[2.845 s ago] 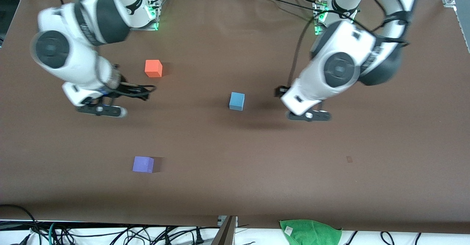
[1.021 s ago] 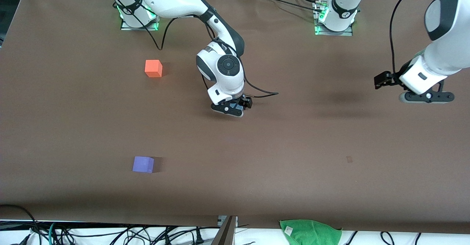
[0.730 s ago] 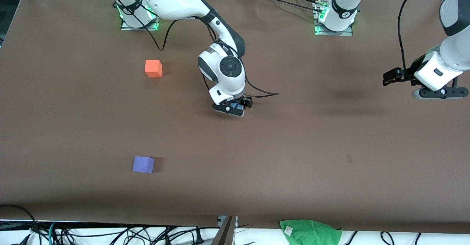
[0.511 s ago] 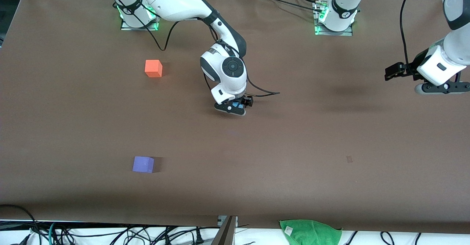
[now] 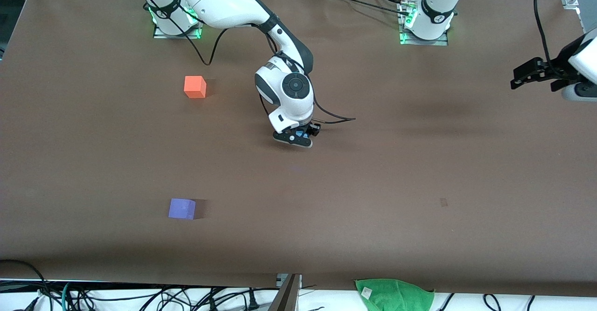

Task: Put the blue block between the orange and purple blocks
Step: 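Carry the blue cube with the right gripper toward the orange cube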

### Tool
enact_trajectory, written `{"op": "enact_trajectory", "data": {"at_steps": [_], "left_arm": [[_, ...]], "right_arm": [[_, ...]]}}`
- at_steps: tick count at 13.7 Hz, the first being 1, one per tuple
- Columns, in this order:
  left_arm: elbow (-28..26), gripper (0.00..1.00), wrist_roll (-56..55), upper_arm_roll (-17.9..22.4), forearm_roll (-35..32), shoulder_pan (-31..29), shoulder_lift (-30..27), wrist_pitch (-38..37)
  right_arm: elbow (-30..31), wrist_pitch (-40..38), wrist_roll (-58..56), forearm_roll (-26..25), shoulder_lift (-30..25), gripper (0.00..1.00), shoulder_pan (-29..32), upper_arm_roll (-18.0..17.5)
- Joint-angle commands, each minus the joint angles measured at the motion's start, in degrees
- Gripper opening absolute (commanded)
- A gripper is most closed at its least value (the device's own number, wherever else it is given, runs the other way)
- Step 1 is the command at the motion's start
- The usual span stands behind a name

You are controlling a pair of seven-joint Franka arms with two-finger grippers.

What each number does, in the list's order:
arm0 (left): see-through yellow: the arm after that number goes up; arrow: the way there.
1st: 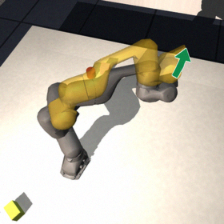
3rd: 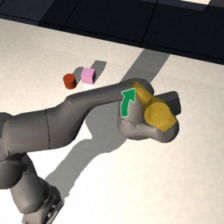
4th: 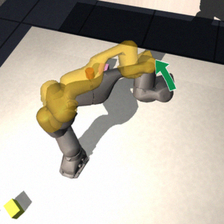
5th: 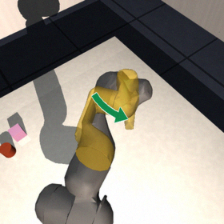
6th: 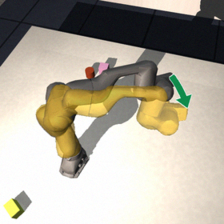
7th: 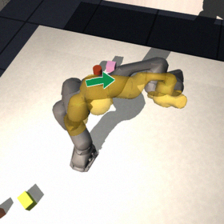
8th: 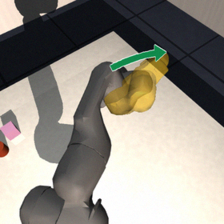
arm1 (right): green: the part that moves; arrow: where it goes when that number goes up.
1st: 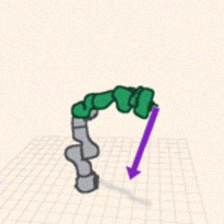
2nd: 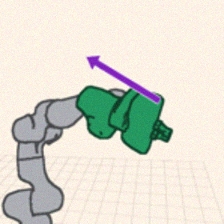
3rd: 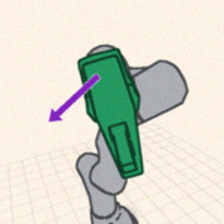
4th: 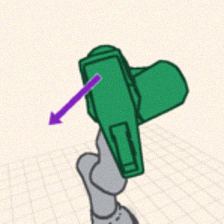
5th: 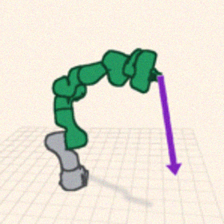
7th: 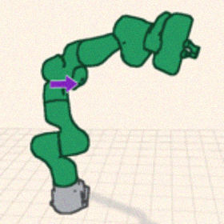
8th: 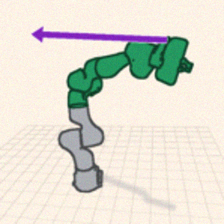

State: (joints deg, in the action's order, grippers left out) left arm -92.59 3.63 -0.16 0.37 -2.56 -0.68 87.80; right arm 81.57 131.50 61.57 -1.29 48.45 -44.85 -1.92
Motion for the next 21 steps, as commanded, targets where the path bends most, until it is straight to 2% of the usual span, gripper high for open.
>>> {"op": "enact_trajectory", "data": {"at_steps": [1,4,7,8,11,13,17,21], "left_arm": [[3.38,1.00,1.11,0.08,0.25,1.06,1.47,0.25],[4.25,1.00,0.76,-0.54,-0.02,1.33,2.70,0.27],[4.34,1.00,0.85,-0.19,0.24,0.63,2.79,0.53],[4.26,1.00,0.85,-0.10,0.16,0.54,2.71,0.53],[3.82,1.00,1.11,-0.10,0.42,0.19,3.23,1.67],[3.73,1.00,1.11,-0.36,0.60,0.18,3.23,1.68],[3.82,1.00,1.02,-0.54,0.60,0.54,2.97,1.32],[3.82,1.00,0.94,-0.54,0.60,0.80,3.06,1.32]], "right_arm": [[-1.24,-0.45,-0.39,0.50,-0.19,0.24,0.20,0.34],[-1.15,-3.68,-3.28,0.49,-3.35,0.24,3.35,0.25],[-0.19,-14.92,-13.46,0.67,-8.61,0.24,8.18,0.42],[0.86,-17.57,-16.37,0.67,-10.37,0.24,10.03,0.42],[8.14,-18.21,-23.83,0.67,-16.44,0.24,15.65,1.30],[12.19,-17.60,-34.36,0.76,-19.52,0.24,17.42,4.19],[18.16,-14.45,-46.60,3.48,-21.46,0.24,17.87,11.40],[33.19,2.41,-51.46,4.54,-24.80,0.24,17.87,13.96]]}}
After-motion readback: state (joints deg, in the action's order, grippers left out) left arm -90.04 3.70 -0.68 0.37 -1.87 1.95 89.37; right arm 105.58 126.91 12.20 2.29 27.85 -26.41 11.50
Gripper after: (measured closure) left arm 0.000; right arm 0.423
